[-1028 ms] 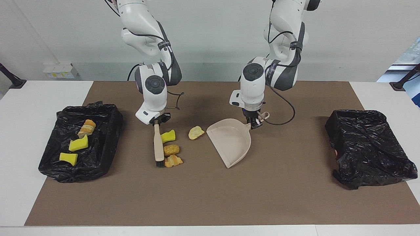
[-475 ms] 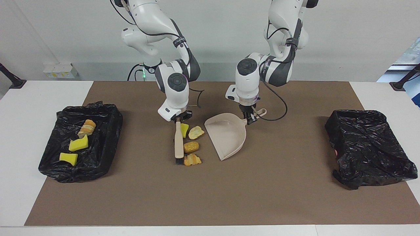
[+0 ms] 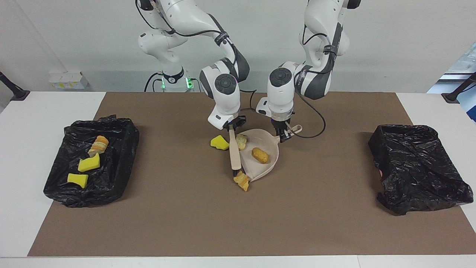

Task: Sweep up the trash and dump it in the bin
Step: 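Sweep the sponges and chunks into the dustpan with the right gripper's brush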

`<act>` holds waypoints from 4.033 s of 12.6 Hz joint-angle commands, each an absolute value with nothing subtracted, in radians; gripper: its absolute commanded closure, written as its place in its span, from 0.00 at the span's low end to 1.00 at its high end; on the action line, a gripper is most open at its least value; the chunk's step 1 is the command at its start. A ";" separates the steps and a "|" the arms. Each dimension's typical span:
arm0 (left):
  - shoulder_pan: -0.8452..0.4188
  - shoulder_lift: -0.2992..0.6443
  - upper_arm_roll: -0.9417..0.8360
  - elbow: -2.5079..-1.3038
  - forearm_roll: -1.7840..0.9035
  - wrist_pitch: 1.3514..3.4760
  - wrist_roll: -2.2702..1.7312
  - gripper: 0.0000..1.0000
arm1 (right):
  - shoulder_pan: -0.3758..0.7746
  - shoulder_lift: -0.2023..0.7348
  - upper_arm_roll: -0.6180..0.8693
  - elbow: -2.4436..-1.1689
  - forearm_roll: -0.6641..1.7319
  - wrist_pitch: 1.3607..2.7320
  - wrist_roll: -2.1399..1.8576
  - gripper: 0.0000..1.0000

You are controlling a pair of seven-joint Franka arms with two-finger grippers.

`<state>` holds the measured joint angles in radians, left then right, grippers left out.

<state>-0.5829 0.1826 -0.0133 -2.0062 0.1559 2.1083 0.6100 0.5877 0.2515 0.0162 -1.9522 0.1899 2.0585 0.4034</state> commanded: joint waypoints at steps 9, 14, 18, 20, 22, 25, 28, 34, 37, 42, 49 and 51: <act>-0.574 0.149 -0.011 -2.057 0.169 2.148 0.612 1.00 | 0.463 0.108 -0.003 -1.951 0.166 1.740 0.496 1.00; -0.568 0.147 -0.011 -2.057 0.169 2.132 0.612 1.00 | 0.414 -0.066 0.005 -2.251 0.132 1.849 0.523 1.00; -0.571 0.144 -0.011 -2.059 0.169 2.111 0.606 1.00 | 0.457 -0.023 0.008 -2.275 0.135 1.962 0.417 1.00; -0.572 0.130 -0.011 -2.082 0.169 2.108 0.606 1.00 | 0.506 0.023 0.011 -2.252 0.153 1.993 0.416 1.00; -0.572 0.127 -0.011 -2.083 0.169 2.108 0.604 1.00 | 0.569 0.055 0.012 -2.229 0.240 2.035 0.423 1.00; -0.571 0.126 -0.011 -2.091 0.169 2.108 0.604 1.00 | 0.624 0.096 0.012 -2.145 0.429 2.085 0.440 1.00; -0.568 0.126 -0.011 -2.091 0.169 2.112 0.603 1.00 | 0.624 0.121 0.012 -2.074 0.425 2.031 0.446 1.00; -0.526 0.137 -0.009 -2.080 0.169 2.114 0.499 1.00 | 0.566 0.120 -0.002 -2.014 0.174 1.934 0.387 1.00; -0.518 0.138 -0.009 -2.080 0.169 2.123 0.499 1.00 | 0.471 0.187 0.002 -1.913 0.034 1.905 0.254 1.00; -0.518 0.138 -0.009 -2.083 0.169 2.123 0.499 1.00 | 0.471 0.383 0.009 -1.707 -0.058 1.870 0.189 1.00; -0.518 0.133 -0.009 -2.088 0.169 2.120 0.505 1.00 | 0.563 0.347 0.020 -1.809 0.249 1.916 0.148 1.00; -0.519 0.133 -0.011 -2.088 0.169 2.125 0.511 1.00 | 0.561 0.344 0.020 -1.810 0.345 1.888 0.072 1.00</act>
<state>-0.5290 0.1575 -0.0081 -2.0493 0.1549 2.1120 0.5151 0.5733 0.3777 0.0158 -1.7689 0.2627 1.9029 0.1556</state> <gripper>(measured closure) 0.687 0.740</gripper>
